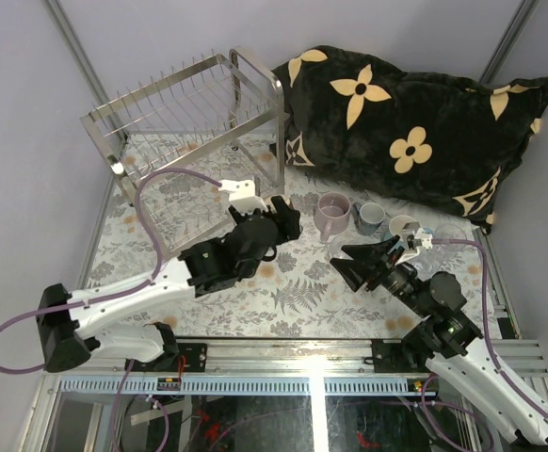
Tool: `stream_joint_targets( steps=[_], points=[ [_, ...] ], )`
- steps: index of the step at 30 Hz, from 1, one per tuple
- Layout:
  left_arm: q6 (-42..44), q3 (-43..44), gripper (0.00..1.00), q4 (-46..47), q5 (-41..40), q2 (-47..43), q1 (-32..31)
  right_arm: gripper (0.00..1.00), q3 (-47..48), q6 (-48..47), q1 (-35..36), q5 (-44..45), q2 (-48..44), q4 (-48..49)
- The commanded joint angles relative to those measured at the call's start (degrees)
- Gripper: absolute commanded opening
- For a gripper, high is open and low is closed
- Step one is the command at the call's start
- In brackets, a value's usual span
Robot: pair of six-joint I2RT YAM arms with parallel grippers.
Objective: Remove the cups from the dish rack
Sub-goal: Place the cup at the center of the board.
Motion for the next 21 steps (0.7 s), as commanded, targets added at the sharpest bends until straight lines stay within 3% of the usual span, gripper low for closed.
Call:
stream_joint_targets(
  steps=[1, 13, 21],
  points=[
    [-1.7, -3.8, 0.13, 12.6, 8.9, -5.6, -0.4, 0.67, -2.7, 7.8, 0.2, -5.4, -0.7, 16.9],
    [2.8, -12.1, 0.16, 34.6, 17.4, -11.5, -0.3, 0.66, -7.3, 22.9, 0.2, -11.9, 15.6, 51.6],
    [2.9, -13.6, 0.16, 38.6, 18.9, -12.3, -0.4, 0.65, -5.0, 26.3, 0.2, -12.3, 23.1, 60.7]
  ],
)
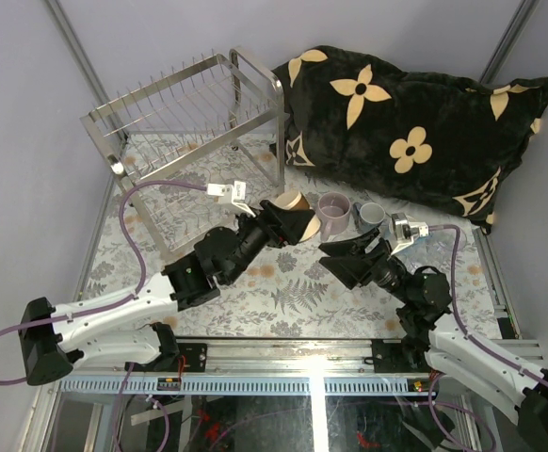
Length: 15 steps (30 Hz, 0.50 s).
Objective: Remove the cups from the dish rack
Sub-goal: Place the cup at the center of the board.
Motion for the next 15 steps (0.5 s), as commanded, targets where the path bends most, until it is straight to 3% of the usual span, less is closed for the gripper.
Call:
stream_joint_targets(
  steps=[1, 15],
  points=[
    [0.9, -1.7, 0.16, 10.0, 0.7, -1.6, -0.3, 0.65, 2.8, 3.8, 0.3, -1.1, 4.1, 13.8],
    [1.8, -4.9, 0.17, 19.5, 3.4, -1.3, -0.3, 0.61, 7.6, 11.1, 0.3, 0.2, 17.2, 29.4]
  ],
)
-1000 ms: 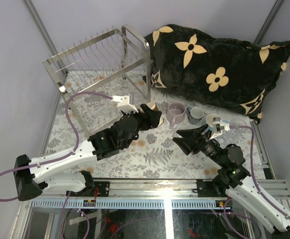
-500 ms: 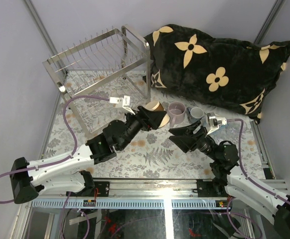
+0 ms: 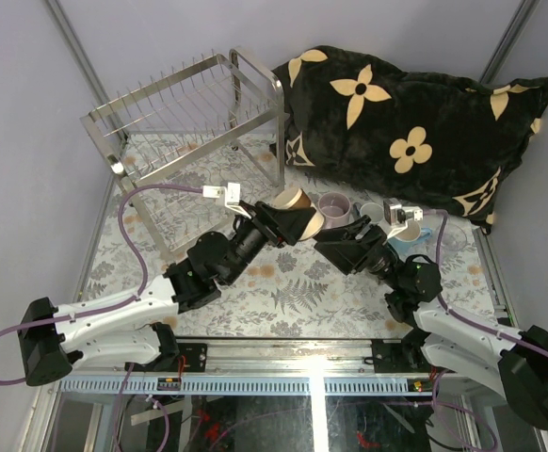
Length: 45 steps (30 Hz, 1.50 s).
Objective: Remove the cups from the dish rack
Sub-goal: Place the cup at the center of the board.
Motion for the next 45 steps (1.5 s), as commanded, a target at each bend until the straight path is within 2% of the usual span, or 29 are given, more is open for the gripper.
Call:
stream_joint_targets(
  steps=[1, 6, 10, 13, 18, 20, 24, 26, 27, 32, 37, 42, 45],
  points=[
    [1.7, -2.3, 0.18, 10.3, 1.4, -0.9, -0.3, 0.61, 4.1, 2.6, 0.3, 0.7, 2.1, 9.8],
    [2.3, -3.1, 0.18, 11.3, 1.7, -0.9, -0.3, 0.57, 5.9, 4.8, 0.3, 0.9, 4.9, 12.2],
    [2.2, -4.9, 0.19, 15.1, 2.3, -0.8, -0.3, 0.48, 6.9, 6.5, 0.3, 1.4, 7.0, 13.7],
    [2.2, -5.2, 0.19, 16.4, 2.5, -0.7, -0.4, 0.47, 7.2, 7.7, 0.3, 2.4, 8.5, 15.2],
    [2.1, -5.1, 0.20, 16.7, 3.1, -0.2, -0.3, 0.37, 8.0, 9.3, 0.3, 3.0, 10.7, 17.1],
    [2.1, -4.9, 0.20, 16.4, 3.7, 0.1, -0.3, 0.28, 8.1, 9.8, 0.3, 3.3, 11.2, 17.5],
    [2.1, -4.8, 0.23, 16.1, 3.8, 0.3, -0.3, 0.01, 7.7, 9.8, 0.3, 4.1, 11.3, 17.5],
    [2.1, -4.9, 0.29, 15.6, 3.2, -0.2, -0.3, 0.00, 7.3, 9.6, 0.3, 4.7, 11.0, 17.5],
    [2.2, -4.9, 0.42, 15.3, 3.0, -0.4, -0.3, 0.00, 7.2, 9.5, 0.3, 4.9, 10.8, 17.2],
    [3.9, -4.4, 0.77, 11.7, 1.1, -2.6, -0.3, 0.00, 7.0, 8.1, 0.3, 4.5, 9.1, 13.3],
    [6.6, -4.6, 0.99, 8.4, -0.9, -6.2, -0.3, 0.00, 7.1, 4.1, 0.3, 5.0, 5.8, 3.4],
    [8.9, -6.7, 1.00, 6.5, -3.2, -11.0, -0.3, 0.00, 6.6, -1.1, 0.3, 5.6, 0.8, -7.7],
    [9.1, -6.7, 1.00, 0.9, -6.0, -14.4, -0.2, 0.00, 8.2, -7.1, 0.3, 6.3, -4.1, -21.4]
  ],
)
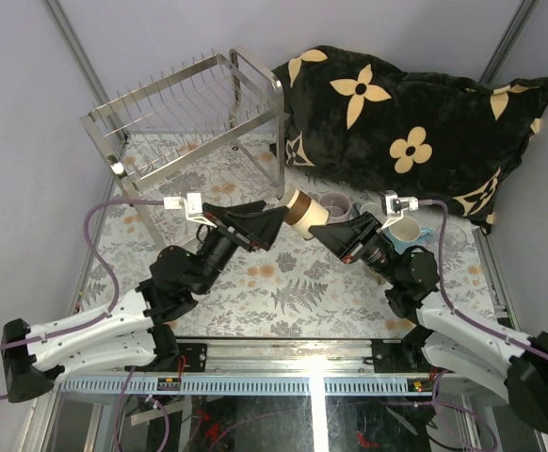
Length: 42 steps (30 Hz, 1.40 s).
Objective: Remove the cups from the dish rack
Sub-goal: Place the cup at the center of the board.
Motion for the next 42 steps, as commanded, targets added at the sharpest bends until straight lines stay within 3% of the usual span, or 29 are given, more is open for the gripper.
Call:
stream_joint_targets(
  steps=[1, 6, 9, 16, 27, 42],
  points=[
    [2.5, -0.4, 1.00, -7.2, -5.6, -4.7, -0.2, 0.00, 4.7, -12.8, -0.1, 2.5, -7.2, -21.6],
    [0.7, -2.5, 1.00, -15.5, -9.1, -9.2, -0.2, 0.00, 13.5, -26.9, -0.1, 7.2, -11.6, -52.4],
    [0.2, -4.7, 1.00, -17.4, -10.4, -11.3, -0.3, 0.00, 18.2, -32.1, -0.2, 11.0, -11.2, -64.1],
    [0.3, -8.0, 1.00, -20.9, -12.5, -13.4, -0.2, 0.00, 32.8, -42.6, -0.1, 11.6, 2.5, -85.7],
    [2.3, -14.6, 1.00, -22.0, -16.7, -21.4, -0.2, 0.00, 45.8, -48.2, 1.9, 17.2, 23.2, -99.6],
    [3.2, -18.4, 1.00, -23.7, -18.8, -29.4, -0.2, 0.00, 58.4, -52.6, 9.3, 25.5, 41.6, -112.0]
  ],
)
